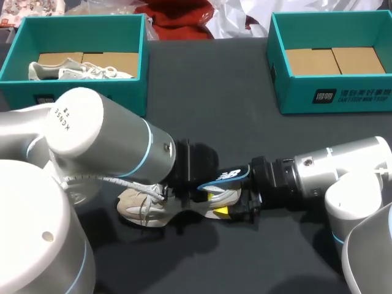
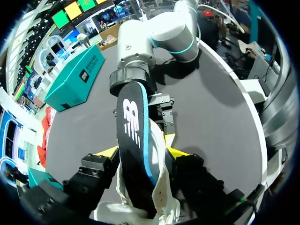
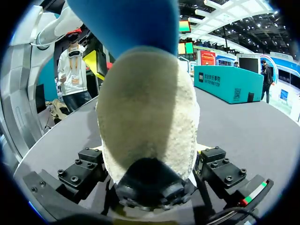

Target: Take the shoe out of the shoebox, open the shoe tongue, remove and reinsert the insole, then place the shoe into the shoebox

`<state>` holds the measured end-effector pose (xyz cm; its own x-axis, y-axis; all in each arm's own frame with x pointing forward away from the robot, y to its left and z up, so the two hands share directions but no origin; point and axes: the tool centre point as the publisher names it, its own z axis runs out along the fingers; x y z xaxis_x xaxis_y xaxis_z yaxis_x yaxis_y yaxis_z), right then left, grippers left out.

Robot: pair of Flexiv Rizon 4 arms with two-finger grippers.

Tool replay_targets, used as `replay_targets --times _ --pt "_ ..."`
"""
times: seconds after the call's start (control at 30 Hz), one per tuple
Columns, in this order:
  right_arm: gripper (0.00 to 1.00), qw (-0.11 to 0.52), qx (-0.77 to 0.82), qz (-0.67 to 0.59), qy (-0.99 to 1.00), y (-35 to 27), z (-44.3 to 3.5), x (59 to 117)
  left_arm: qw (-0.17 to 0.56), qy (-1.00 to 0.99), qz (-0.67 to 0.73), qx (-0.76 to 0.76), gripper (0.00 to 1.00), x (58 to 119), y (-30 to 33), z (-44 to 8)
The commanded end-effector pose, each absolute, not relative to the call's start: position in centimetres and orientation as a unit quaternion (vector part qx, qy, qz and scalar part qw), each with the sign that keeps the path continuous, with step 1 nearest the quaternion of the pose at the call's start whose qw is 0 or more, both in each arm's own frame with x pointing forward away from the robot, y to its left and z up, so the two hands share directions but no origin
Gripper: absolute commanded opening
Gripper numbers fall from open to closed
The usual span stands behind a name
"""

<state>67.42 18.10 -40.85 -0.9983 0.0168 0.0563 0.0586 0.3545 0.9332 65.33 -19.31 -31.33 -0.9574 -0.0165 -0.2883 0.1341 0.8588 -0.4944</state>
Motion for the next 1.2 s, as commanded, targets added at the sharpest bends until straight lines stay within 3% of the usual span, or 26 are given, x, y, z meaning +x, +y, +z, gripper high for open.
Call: replay_targets --times 0.03,0.5,0.57,0.67,1.2 --pt "0.0 0.018 -0.024 -0.566 -0.824 18.3 -40.9 67.3 0.15 0.952 -0.267 0.027 0.58 65.8 -20.1 -32.3" --pt "0.0 0.018 -0.024 -0.566 -0.824 18.3 -40.9 67.3 0.163 0.949 -0.269 0.023 0.44 67.2 -20.9 -33.6" --pt "0.0 0.018 -0.024 -0.566 -0.824 18.3 -40.9 67.3 0.163 0.949 -0.268 0.022 0.34 67.3 -21.1 -33.7" --pt "0.0 0.018 -0.024 -0.566 -0.824 18.3 -40.9 67.3 0.162 0.949 -0.268 0.021 0.0 67.6 -21.1 -33.5" --pt "0.0 0.018 -0.024 -0.566 -0.824 18.3 -40.9 67.3 0.061 0.961 -0.271 0.004 0.0 67.5 -22.3 -28.8"
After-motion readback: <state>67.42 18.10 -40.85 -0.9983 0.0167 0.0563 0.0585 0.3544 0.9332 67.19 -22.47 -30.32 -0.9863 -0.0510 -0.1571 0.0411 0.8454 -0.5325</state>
